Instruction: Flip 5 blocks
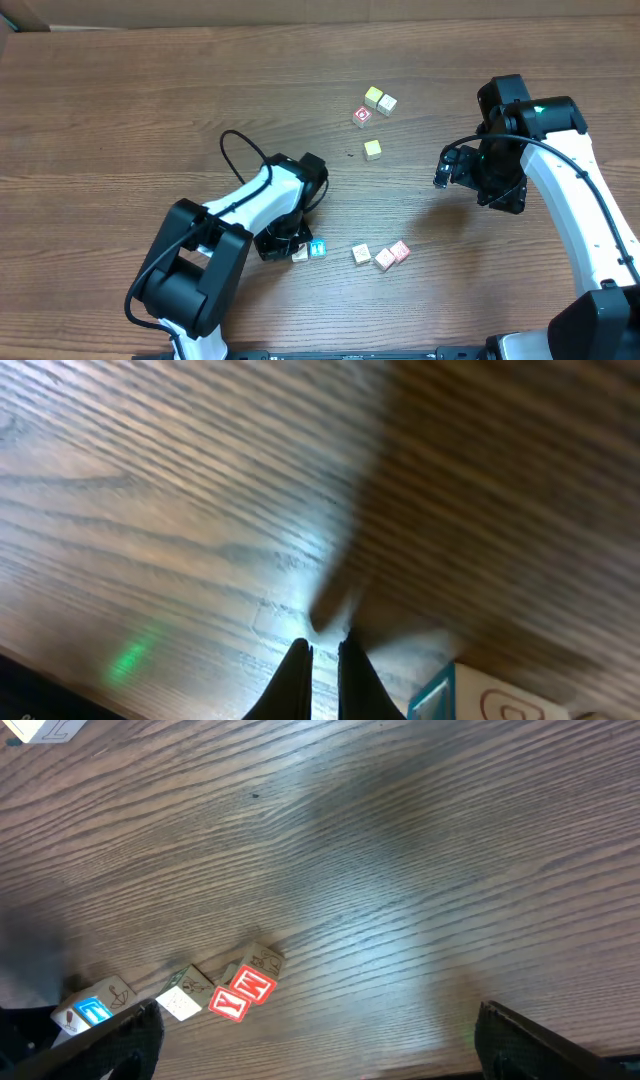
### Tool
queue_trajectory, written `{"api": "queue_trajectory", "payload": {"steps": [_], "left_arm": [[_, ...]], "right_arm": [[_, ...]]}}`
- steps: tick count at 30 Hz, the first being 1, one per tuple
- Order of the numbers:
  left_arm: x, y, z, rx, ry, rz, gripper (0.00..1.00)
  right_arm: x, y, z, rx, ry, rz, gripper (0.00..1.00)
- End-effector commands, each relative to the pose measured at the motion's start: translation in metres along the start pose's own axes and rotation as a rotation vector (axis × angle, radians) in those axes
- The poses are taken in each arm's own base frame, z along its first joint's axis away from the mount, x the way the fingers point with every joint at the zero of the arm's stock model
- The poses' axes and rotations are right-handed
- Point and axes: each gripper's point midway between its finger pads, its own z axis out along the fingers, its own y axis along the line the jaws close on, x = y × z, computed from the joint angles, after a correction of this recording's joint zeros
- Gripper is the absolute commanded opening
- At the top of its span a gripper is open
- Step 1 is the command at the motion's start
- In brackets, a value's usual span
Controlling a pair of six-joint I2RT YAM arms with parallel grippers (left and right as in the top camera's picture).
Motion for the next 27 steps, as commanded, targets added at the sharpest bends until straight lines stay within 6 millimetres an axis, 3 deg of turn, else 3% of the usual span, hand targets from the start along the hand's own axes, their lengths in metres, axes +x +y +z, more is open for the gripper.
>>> {"api": "queue_trajectory", "payload": {"steps": [1, 10, 27], "left_arm": [[-0.003, -0.005, 0.000, 0.032, 0.002, 0.020, 0.04], [0.009, -0.018, -0.001, 0.047, -0.006, 0.078, 0.04], [0.003, -0.042, -0.003, 0.144, -0.041, 0.136, 0.04]], "right_arm": [[-0.003, 0.005, -0.012, -0.027, -0.040, -0.010, 1.00], [-0.003, 0.004, -0.012, -0.026, -0.038, -0.009, 1.00], [-0.001, 0.004, -0.012, -0.022, -0.032, -0.009, 1.00]]}}
